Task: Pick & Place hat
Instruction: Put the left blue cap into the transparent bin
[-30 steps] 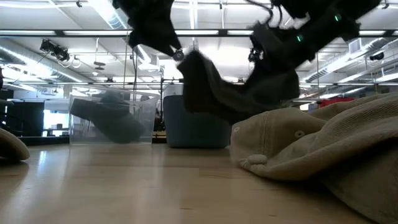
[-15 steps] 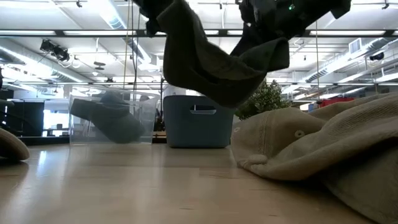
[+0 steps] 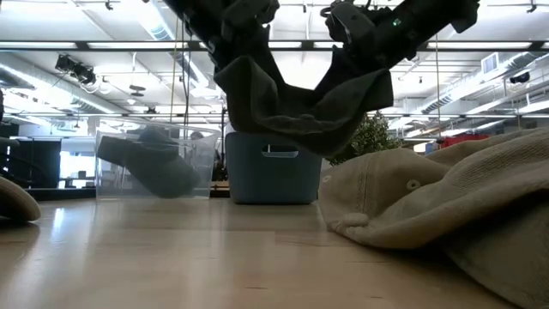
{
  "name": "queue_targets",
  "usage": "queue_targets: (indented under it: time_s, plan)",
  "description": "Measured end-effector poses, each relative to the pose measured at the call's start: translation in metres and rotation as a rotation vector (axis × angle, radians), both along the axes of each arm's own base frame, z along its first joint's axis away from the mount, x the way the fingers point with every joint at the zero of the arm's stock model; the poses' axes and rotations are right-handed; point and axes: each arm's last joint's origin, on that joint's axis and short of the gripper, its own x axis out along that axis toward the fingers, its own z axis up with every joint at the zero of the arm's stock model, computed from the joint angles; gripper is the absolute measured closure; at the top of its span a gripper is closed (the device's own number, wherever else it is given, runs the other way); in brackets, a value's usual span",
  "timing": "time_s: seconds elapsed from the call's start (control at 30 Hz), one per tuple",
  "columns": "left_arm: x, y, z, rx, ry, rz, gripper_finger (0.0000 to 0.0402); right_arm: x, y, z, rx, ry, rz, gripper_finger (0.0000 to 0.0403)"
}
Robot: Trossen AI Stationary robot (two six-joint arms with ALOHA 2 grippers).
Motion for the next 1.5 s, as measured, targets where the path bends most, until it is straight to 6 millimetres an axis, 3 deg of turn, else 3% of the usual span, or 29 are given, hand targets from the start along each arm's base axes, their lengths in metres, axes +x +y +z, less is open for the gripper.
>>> queue_targets:
  time_s: [0.23,0.47,0.53,0.8,1.07,1.2,1.37,1.5]
  plan:
    - [-0.003,0.005,-0.004,0.019,0.056,0.011,0.027,0.0,0.002,0.001,0.017,-0.007,0.028,0.0394]
    - [-0.006,0.007,-0.008,0.013,0.112,0.005,0.0372,0.001,0.003,0.001,-0.003,-0.009,0.06,0.0386]
    - [-0.006,0.007,-0.009,0.013,0.118,0.005,0.0388,0.001,0.003,0.001,-0.013,-0.004,0.073,0.0372]
    - [-0.016,-0.001,-0.011,0.039,0.22,-0.034,0.0391,-0.001,0.006,0.003,-0.05,0.01,0.096,0.0284]
    - [-0.044,-0.024,0.058,0.123,0.309,-0.094,0.0392,-0.003,0.012,0.002,-0.077,0.022,0.124,0.0233]
    - [-0.065,-0.021,0.098,0.255,0.365,-0.038,0.0392,-0.003,0.011,0.002,-0.079,0.025,0.123,0.023]
    - [-0.087,-0.005,0.12,0.57,0.591,-0.052,0.039,-0.003,0.011,0.002,-0.079,0.028,0.124,0.0234]
    - [-0.099,0.015,0.121,0.699,0.824,-0.124,0.0392,-0.003,0.011,0.002,-0.08,0.03,0.124,0.0238]
